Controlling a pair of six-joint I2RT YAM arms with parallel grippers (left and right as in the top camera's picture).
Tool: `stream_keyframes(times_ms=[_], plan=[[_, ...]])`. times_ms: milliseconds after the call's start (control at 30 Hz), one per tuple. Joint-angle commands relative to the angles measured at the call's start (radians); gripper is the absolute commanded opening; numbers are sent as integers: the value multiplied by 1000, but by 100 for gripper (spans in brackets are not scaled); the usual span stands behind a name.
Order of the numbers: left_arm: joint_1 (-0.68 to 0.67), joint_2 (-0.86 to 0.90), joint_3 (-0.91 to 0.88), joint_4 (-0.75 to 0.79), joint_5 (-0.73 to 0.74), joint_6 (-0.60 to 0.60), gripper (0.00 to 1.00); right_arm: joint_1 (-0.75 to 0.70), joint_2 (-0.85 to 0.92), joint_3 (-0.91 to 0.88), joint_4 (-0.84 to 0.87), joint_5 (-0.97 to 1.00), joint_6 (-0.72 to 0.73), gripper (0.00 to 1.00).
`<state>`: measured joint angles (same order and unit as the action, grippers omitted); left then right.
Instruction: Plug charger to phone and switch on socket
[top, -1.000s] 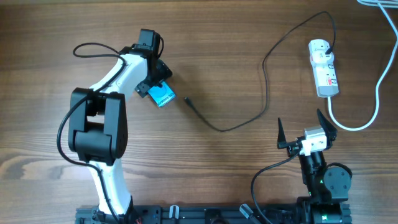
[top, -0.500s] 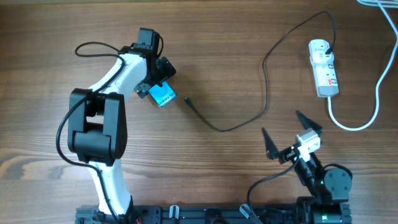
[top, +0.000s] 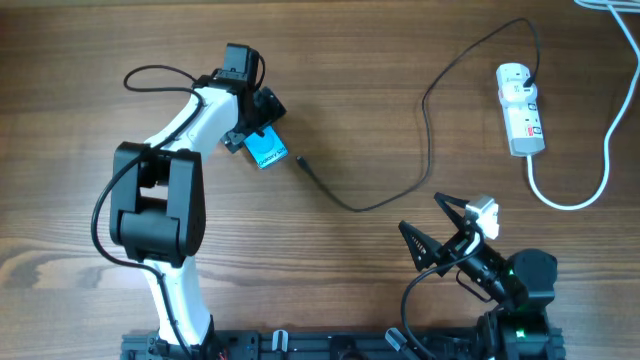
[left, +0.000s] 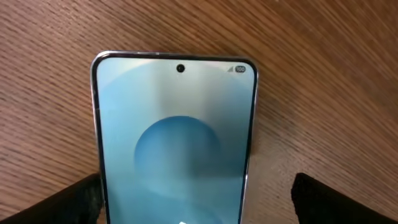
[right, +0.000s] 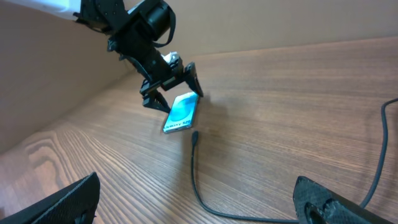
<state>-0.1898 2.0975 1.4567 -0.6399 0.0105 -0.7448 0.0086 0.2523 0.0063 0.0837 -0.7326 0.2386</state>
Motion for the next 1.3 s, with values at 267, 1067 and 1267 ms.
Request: stream_keyframes(times_ms=[267, 1067, 1267], plan=[[-61, 102, -34, -76, -87, 5, 85, -3, 20, 14, -87, 18, 397, 100], [-15, 102, 2, -95, -128, 53, 93, 36, 967, 518, -529, 157, 24, 100], [-24, 102, 1, -55, -129, 53, 100, 36, 1074, 518, -503, 111, 23, 100]])
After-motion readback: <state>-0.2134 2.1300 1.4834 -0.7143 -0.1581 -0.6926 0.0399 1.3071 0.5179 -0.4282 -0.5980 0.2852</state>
